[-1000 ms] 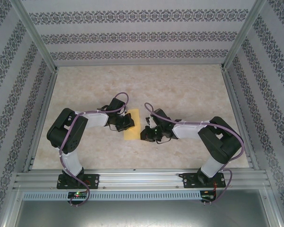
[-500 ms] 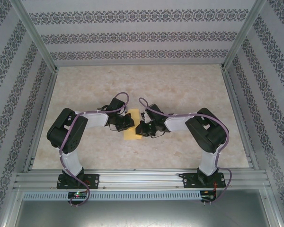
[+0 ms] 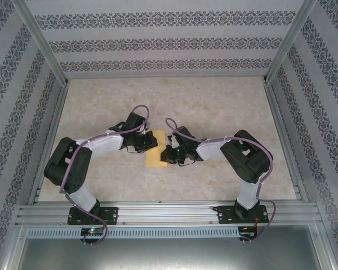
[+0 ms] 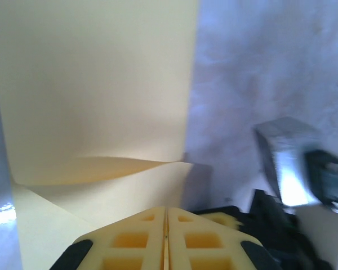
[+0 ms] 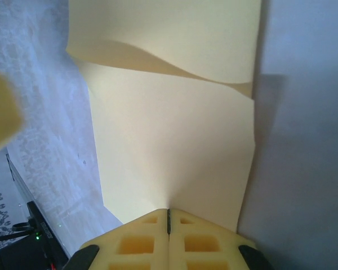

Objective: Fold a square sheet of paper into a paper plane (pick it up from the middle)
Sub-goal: Fold the triangle a second time at the center of the table.

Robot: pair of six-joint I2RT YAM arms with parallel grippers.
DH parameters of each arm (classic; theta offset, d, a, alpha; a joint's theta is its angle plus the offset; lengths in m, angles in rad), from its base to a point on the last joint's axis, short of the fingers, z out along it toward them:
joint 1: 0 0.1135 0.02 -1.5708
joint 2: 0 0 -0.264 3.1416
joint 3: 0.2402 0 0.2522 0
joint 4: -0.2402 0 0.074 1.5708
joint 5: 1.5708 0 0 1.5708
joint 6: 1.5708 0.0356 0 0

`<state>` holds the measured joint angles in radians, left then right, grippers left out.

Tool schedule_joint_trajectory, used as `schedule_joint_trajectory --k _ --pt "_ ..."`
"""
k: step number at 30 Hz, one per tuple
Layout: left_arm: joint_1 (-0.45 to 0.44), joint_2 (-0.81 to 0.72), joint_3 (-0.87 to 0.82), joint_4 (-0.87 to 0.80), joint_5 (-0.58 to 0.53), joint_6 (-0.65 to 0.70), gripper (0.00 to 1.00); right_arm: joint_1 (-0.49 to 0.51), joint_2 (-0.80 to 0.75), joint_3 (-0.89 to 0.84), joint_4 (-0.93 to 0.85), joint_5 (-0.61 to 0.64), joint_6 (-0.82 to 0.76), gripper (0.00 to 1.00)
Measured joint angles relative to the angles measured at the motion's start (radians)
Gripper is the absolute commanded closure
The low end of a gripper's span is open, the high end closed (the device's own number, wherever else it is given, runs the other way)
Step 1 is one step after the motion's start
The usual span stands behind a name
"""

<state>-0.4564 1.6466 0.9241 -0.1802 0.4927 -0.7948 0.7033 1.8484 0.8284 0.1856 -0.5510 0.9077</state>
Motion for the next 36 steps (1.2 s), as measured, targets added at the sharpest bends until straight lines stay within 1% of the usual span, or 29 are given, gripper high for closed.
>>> schedule_joint_trajectory --k 5,14,26,36 --pt "-0.003 -0.018 -0.031 0.022 0.000 -0.025 0.91 0.002 0.000 -0.004 0.010 0.003 0.014 0.99" --pt "-0.014 0.085 -0.070 0.093 0.022 -0.066 0.91 0.002 0.000 -0.007 0.015 0.003 0.023 0.99" --pt "-0.008 0.110 -0.083 0.142 0.003 -0.075 0.92 0.002 0.000 -0.007 0.014 0.004 0.026 1.00" --pt "0.047 0.126 -0.116 0.212 0.112 -0.057 0.89 0.006 0.000 -0.006 0.014 0.015 0.025 1.00"
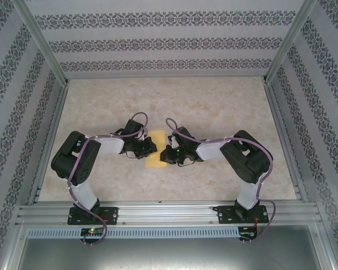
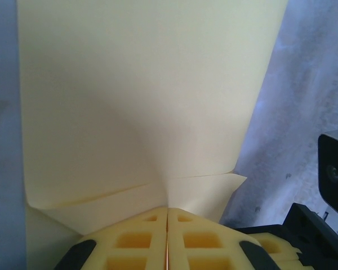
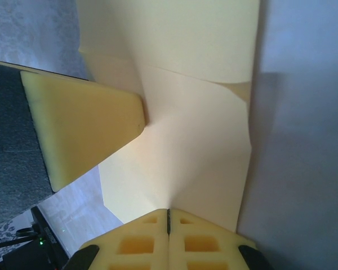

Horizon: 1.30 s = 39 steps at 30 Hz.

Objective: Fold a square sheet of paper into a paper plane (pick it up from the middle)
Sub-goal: Fold the triangle a second time at the center of the table.

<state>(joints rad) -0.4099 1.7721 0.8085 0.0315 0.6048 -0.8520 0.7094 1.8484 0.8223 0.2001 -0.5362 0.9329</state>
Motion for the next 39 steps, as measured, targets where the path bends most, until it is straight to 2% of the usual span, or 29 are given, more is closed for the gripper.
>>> schedule_joint_trajectory --k 10,24,29,34,39 --pt "0.075 0.005 -0.045 0.076 0.094 0.044 0.88 0.000 0.000 0.000 0.001 0.004 0.000 1.00" --pt "0.162 0.009 -0.045 0.078 0.119 0.079 0.87 0.002 0.000 0.000 0.002 0.005 0.000 1.00" --pt "0.170 -0.010 -0.045 0.053 0.099 0.094 0.86 0.002 0.000 0.002 0.001 0.005 0.000 1.00" --pt "0.181 -0.104 -0.045 0.005 0.075 0.101 0.84 0.002 0.000 0.006 -0.006 0.005 0.000 1.00" --pt "0.107 -0.145 -0.018 0.002 0.074 0.100 0.85 0.003 0.000 0.013 -0.018 0.006 0.000 1.00"
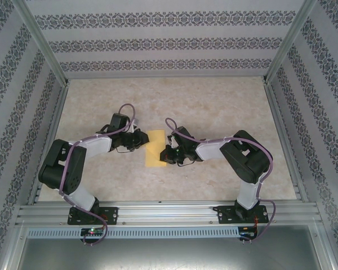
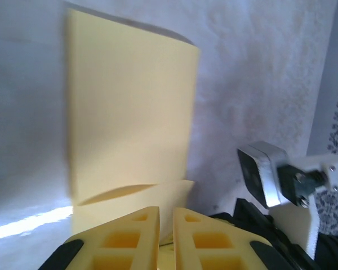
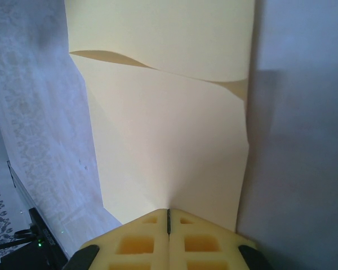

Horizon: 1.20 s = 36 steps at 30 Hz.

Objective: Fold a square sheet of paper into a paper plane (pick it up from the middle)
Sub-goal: Fold the triangle a second time at the center of the table.

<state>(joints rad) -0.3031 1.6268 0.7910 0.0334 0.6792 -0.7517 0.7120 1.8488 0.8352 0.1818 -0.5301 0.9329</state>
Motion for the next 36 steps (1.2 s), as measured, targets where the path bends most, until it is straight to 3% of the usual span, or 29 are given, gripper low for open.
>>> schedule_joint_trajectory --k 5,10,17,27,30,36 --pt "-0.077 0.068 0.039 0.001 -0.004 -0.008 0.86 0.006 0.001 0.002 -0.002 0.005 0.000 1.00" --pt "-0.076 0.171 0.039 -0.002 -0.029 -0.024 0.88 0.006 0.001 0.002 -0.002 0.005 0.000 1.00" --pt "-0.075 0.183 0.056 -0.014 -0.032 -0.034 0.90 0.006 -0.009 -0.012 0.007 0.005 -0.001 0.98" --pt "-0.075 0.194 0.067 -0.018 -0.024 -0.034 0.89 0.010 -0.142 -0.175 0.020 0.005 -0.011 0.96" --pt "-0.075 0.194 0.068 -0.019 -0.021 -0.034 0.89 0.005 -0.171 -0.198 0.004 0.005 -0.010 0.84" --pt "-0.075 0.193 0.069 -0.019 -0.021 -0.034 0.88 -0.026 -0.200 -0.156 -0.059 0.036 0.000 0.77"
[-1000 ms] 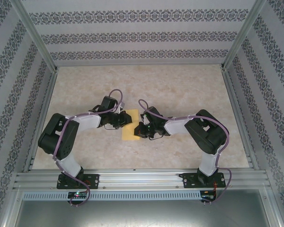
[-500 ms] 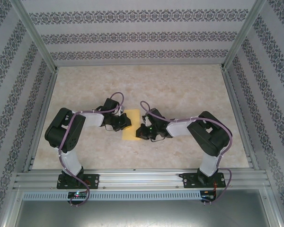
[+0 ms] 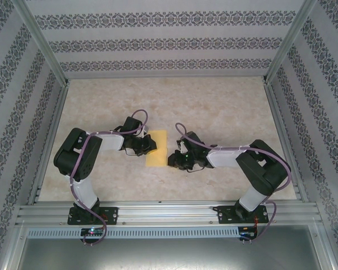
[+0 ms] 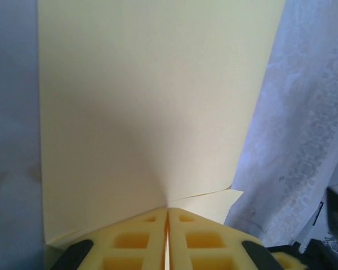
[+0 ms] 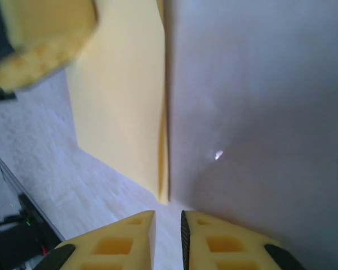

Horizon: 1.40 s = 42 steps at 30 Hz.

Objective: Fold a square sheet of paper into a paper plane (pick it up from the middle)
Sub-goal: Fold the triangle a second time at the center of the table, then turn over the paper at the center of the table.

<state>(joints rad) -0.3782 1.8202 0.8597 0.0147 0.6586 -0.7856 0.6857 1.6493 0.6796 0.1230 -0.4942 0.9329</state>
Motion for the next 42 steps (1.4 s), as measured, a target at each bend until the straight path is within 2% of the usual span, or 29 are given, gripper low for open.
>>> schedule_joint_trajectory --k 3,7,13,30,38,42 --pt "0.000 -0.002 0.000 0.001 0.000 -0.003 0.86 -0.024 0.012 0.055 -0.008 0.016 0.005 0.70" --pt "-0.001 -0.010 0.000 -0.003 -0.006 -0.004 0.86 -0.043 0.077 0.138 -0.011 0.027 0.008 0.70" --pt "-0.002 -0.046 0.000 -0.041 -0.043 -0.003 0.86 -0.054 0.164 0.174 -0.006 0.020 0.032 0.68" --pt "-0.002 -0.046 0.001 -0.080 -0.084 0.001 0.86 -0.060 0.207 0.185 0.092 -0.032 0.090 0.68" --pt "-0.002 -0.046 0.001 -0.080 -0.084 0.001 0.86 -0.053 0.219 0.180 0.163 -0.058 0.091 0.72" --pt "-0.002 -0.047 0.001 -0.080 -0.084 0.000 0.86 -0.053 0.223 0.177 0.179 -0.063 0.090 0.80"
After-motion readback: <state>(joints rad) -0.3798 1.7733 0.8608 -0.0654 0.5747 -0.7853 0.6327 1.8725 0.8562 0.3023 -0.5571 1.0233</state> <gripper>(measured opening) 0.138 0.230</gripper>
